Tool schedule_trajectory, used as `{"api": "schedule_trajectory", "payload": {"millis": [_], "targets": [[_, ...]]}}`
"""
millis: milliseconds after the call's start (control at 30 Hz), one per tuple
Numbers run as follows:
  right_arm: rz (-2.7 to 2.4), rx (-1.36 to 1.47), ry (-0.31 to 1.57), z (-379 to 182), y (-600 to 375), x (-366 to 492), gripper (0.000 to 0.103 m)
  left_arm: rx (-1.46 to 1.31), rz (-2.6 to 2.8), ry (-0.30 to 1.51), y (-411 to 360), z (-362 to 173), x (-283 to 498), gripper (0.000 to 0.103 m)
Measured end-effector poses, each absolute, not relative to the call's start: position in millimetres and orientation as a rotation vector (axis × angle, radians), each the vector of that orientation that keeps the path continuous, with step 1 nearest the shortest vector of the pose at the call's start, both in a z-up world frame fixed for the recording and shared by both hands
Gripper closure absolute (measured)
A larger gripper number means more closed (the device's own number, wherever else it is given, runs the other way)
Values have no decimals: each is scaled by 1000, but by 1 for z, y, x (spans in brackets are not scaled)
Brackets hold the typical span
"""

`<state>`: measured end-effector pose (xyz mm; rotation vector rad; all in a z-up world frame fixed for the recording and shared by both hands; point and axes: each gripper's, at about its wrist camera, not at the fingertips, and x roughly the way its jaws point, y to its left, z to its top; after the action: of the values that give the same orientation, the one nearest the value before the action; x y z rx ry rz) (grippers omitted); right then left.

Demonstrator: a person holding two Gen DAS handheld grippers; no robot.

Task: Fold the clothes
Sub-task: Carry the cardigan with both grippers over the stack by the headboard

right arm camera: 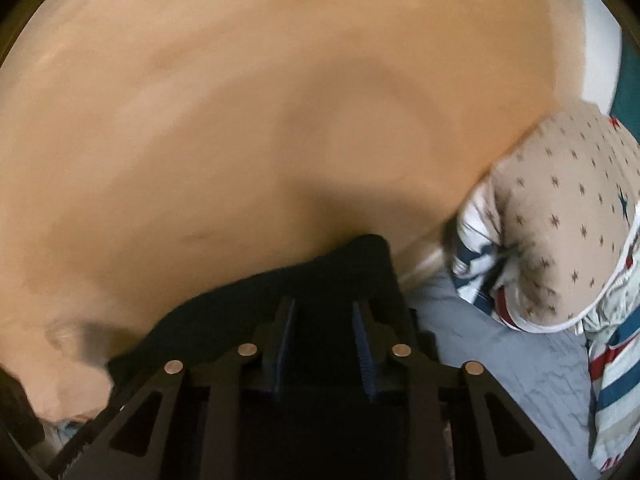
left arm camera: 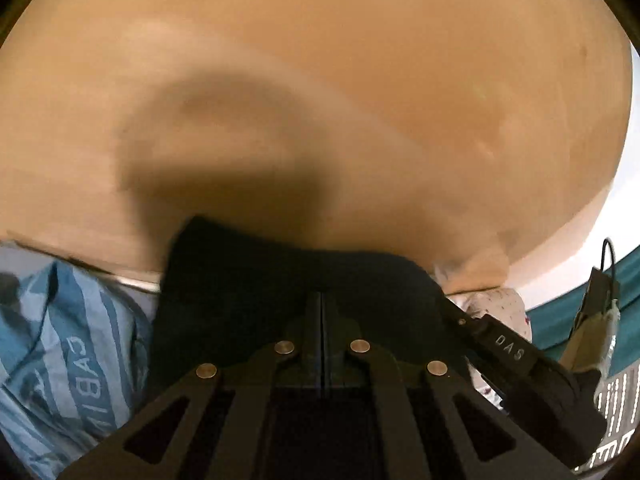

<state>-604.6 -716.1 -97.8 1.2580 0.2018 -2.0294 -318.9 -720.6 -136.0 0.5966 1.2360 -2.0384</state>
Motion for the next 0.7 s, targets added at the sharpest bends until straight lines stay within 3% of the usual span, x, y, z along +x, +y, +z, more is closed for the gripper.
{"api": "schedule_trajectory", "payload": {"millis": [200,333,433,700], "targets": [[-2070,1227,310,-108,-720,-609,66,432,-2104,1258,-687,-118,-282,100],[-2044,1260,244,-112,-714,-619,60,587,-2070,1189,-677,-127,-277,100],[-2026,1270,148,-107,-704,-619,57,605,-2085,1243,-689,-145,-258,100],[-1986,997,84,-30,-646,-526,57,610,-2143,1339,-710,-155,-263,100]]}}
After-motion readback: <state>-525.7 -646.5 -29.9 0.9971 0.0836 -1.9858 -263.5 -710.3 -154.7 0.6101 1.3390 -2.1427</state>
